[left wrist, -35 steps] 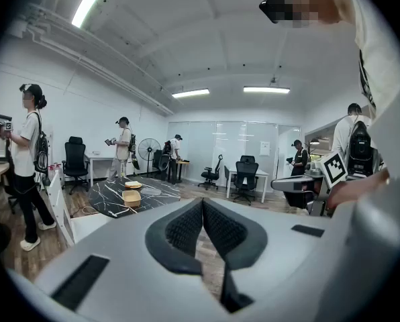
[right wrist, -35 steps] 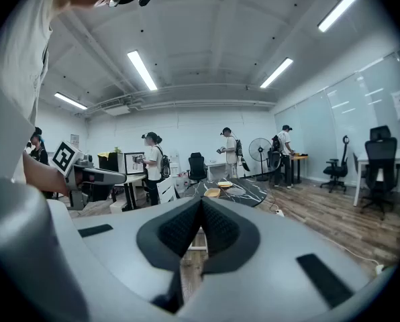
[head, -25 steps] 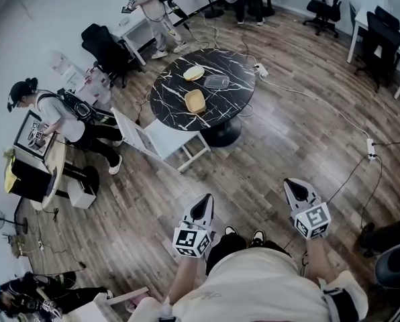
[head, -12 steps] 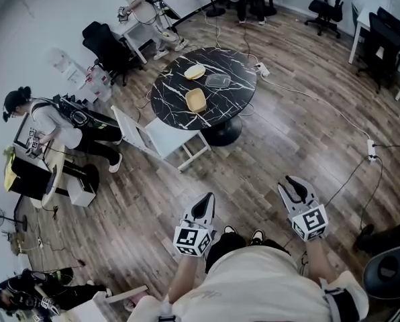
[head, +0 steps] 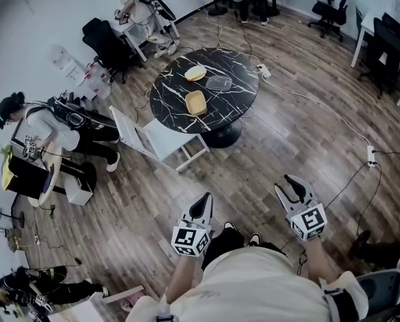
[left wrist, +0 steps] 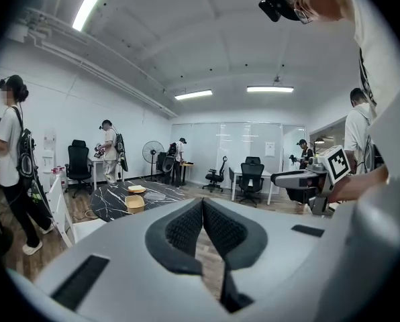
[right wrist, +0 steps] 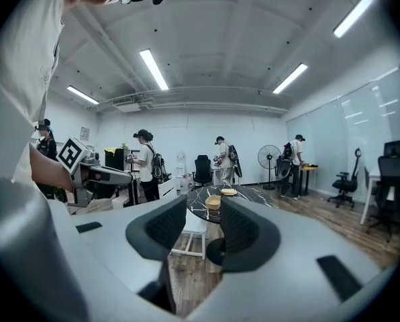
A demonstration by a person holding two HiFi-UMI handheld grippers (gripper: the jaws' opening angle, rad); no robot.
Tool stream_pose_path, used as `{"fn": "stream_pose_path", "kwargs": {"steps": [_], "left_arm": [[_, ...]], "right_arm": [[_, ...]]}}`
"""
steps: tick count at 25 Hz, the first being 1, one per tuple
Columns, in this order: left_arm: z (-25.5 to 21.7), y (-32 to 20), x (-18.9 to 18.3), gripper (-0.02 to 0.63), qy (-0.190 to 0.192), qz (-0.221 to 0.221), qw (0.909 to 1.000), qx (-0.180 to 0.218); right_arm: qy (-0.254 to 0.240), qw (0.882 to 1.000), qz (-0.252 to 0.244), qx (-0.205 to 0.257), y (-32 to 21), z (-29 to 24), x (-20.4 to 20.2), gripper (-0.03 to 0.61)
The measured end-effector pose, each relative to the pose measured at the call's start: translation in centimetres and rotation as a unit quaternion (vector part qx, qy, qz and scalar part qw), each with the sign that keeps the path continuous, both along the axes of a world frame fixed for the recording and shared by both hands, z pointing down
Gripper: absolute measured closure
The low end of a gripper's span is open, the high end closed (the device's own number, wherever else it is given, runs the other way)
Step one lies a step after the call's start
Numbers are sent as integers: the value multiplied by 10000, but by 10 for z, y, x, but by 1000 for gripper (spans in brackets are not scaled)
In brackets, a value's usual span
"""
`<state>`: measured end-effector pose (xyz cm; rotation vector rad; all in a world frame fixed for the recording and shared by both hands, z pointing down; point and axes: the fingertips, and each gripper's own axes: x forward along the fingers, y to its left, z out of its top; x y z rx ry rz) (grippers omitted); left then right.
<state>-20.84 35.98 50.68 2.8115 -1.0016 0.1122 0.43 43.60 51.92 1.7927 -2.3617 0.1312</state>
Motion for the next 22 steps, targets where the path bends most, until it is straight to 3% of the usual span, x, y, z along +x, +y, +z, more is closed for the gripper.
{"fn": "stream_pose_path", "kwargs": {"steps": [10, 19, 22], "left_arm": [[23, -96, 21, 597, 108, 42, 9993, -360], [-1, -212, 36, 597, 516, 234, 9984, -89], [-1, -230, 36, 597, 119, 367, 9986, 366]], "right_arm": [[-64, 9993, 140, -340, -89, 13, 22, 431], [223, 9993, 275, -90, -190, -34, 27, 431], [245, 9991, 317, -127, -210, -35, 20, 431]]}}
